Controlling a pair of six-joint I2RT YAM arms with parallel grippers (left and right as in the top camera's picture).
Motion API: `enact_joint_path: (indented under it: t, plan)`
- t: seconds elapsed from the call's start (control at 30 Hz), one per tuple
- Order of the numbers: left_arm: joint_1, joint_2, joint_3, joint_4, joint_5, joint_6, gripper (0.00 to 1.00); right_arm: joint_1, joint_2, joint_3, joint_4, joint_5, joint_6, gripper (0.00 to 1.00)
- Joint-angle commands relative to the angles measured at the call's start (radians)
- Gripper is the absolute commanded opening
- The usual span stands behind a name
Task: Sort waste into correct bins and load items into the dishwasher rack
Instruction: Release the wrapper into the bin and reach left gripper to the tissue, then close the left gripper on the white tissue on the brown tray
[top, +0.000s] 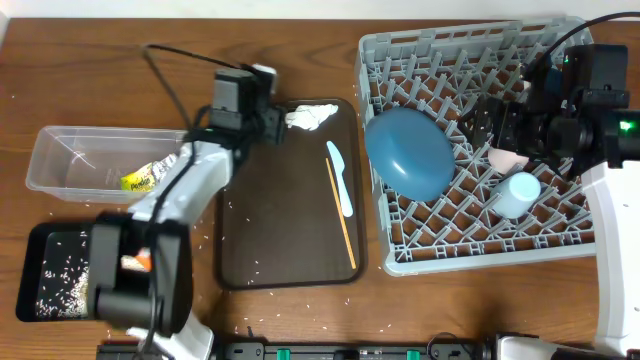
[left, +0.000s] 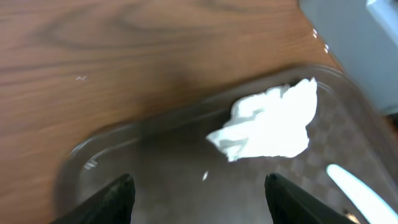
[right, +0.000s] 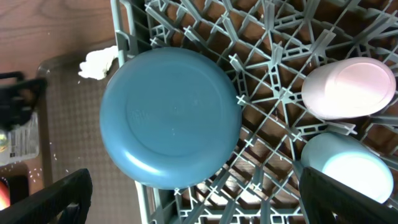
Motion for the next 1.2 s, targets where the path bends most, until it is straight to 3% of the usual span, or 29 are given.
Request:
enact_joint_path:
  t: [0.0, 0.47, 0.67, 0.8, 0.97, 1.17]
  plan:
    - [-0.023, 0.057, -0.006, 0.053, 0.008, 0.082, 0.68, 0.014, -0.016, -0.003, 0.002, 0.004, -0.014, 0.99]
    - [-0.082, 0.191, -0.006, 0.137, 0.018, 0.074, 0.67, 0.015, 0.003, -0.003, -0.002, 0.003, -0.014, 0.99]
    - [-0.082, 0.226, -0.006, 0.168, 0.018, 0.074, 0.57, 0.015, 0.003, -0.003, -0.005, 0.003, -0.014, 0.99]
    - [-0.082, 0.235, -0.006, 0.206, 0.018, 0.074, 0.56, 0.015, 0.003, -0.003, -0.013, 0.003, -0.014, 0.99]
    - [-0.082, 0.236, -0.006, 0.245, 0.018, 0.065, 0.43, 0.015, 0.003, -0.003, -0.02, 0.003, -0.014, 0.99]
    - [-0.082, 0.273, -0.006, 0.288, 0.018, 0.005, 0.42, 0.014, 0.003, -0.003, -0.03, 0.003, -0.014, 0.99]
